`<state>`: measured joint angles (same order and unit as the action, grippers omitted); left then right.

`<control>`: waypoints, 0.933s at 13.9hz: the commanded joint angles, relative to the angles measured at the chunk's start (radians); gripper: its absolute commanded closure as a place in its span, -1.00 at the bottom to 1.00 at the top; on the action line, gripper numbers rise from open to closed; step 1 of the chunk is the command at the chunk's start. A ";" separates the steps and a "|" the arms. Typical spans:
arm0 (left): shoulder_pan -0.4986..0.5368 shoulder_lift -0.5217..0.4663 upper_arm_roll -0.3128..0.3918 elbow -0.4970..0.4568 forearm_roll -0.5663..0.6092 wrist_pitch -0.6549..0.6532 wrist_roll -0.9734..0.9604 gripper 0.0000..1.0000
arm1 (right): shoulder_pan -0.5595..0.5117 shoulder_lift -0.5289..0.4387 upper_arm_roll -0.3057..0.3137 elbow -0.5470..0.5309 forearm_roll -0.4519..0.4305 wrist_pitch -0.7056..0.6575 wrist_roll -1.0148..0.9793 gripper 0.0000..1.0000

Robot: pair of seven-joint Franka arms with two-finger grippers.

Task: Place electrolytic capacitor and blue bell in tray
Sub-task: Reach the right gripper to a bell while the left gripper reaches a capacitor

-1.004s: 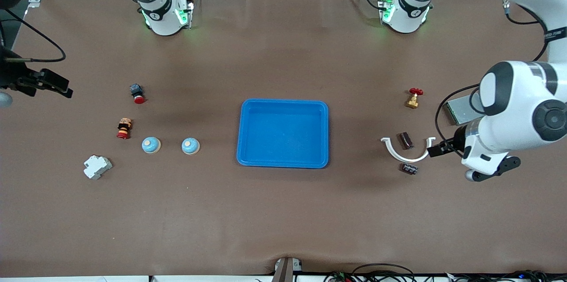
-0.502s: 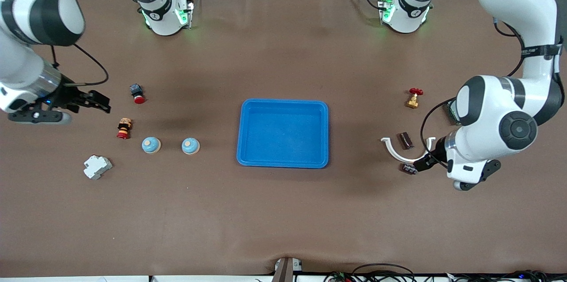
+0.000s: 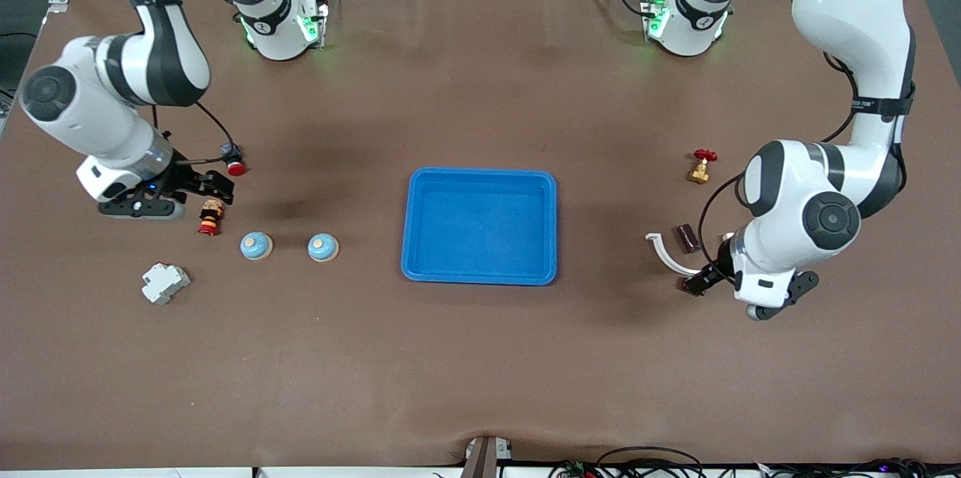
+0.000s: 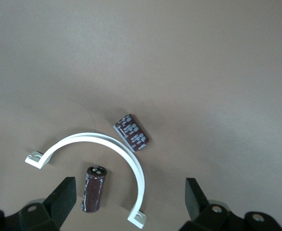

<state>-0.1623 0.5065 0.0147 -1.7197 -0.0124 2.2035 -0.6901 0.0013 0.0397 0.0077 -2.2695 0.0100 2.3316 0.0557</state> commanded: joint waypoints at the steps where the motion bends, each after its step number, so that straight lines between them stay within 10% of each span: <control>1: -0.003 -0.062 -0.005 -0.100 0.023 0.042 -0.008 -1.00 | 0.014 0.078 -0.002 -0.001 0.001 0.076 0.052 -1.00; 13: 0.009 -0.043 -0.009 -0.155 0.014 -0.011 0.003 -1.00 | 0.009 0.391 -0.002 0.146 0.002 0.270 0.093 -1.00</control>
<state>-0.1588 0.4774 0.0085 -1.8510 -0.0119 2.1931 -0.6901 0.0160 0.3803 0.0055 -2.1727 0.0128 2.5966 0.1332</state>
